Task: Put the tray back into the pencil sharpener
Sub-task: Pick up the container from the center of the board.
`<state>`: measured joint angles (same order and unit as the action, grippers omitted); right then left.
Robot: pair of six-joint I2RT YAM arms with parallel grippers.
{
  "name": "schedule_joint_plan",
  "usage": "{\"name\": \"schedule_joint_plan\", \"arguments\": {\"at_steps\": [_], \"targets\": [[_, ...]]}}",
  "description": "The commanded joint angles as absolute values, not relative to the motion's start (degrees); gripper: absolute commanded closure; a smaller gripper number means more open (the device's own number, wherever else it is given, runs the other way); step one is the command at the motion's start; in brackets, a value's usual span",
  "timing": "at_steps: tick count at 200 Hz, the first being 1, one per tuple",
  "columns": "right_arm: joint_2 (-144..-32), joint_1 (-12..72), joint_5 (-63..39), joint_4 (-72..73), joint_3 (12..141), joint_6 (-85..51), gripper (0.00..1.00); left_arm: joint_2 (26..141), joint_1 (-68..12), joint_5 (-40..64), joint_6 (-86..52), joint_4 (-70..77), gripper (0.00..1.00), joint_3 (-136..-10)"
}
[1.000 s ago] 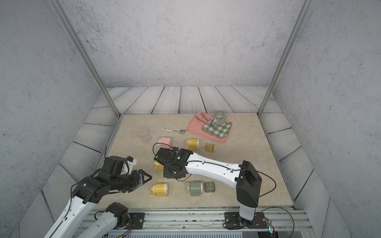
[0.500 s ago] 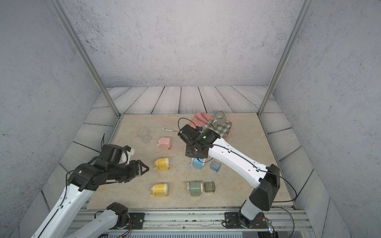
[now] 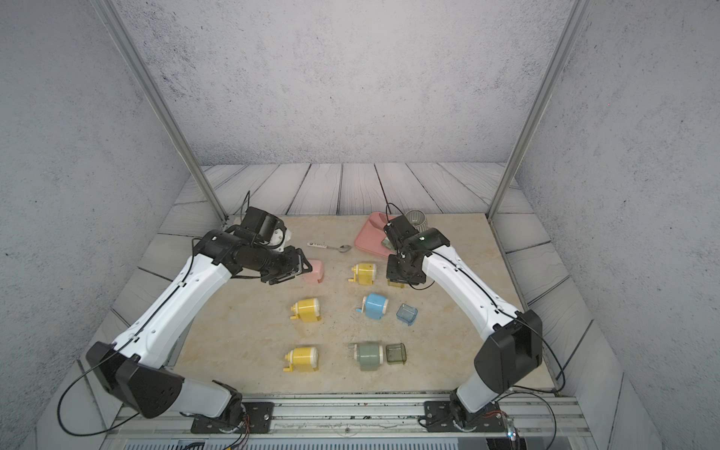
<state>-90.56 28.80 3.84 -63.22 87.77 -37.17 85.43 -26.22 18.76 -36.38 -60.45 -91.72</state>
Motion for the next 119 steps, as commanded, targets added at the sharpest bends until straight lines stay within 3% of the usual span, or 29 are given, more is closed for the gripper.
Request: {"name": "schedule_joint_plan", "arguments": {"at_steps": [1,119], "targets": [[-92.4,25.5,-0.4,-61.5,87.2,-33.8,0.63,90.7,-27.1,17.5,-34.8,-60.8,0.35,-97.3],[-111.9,20.8,-1.5,-58.1,95.1,-30.7,0.68,116.2,-27.2,25.3,-29.1,-63.0,0.37,-114.7]]}}
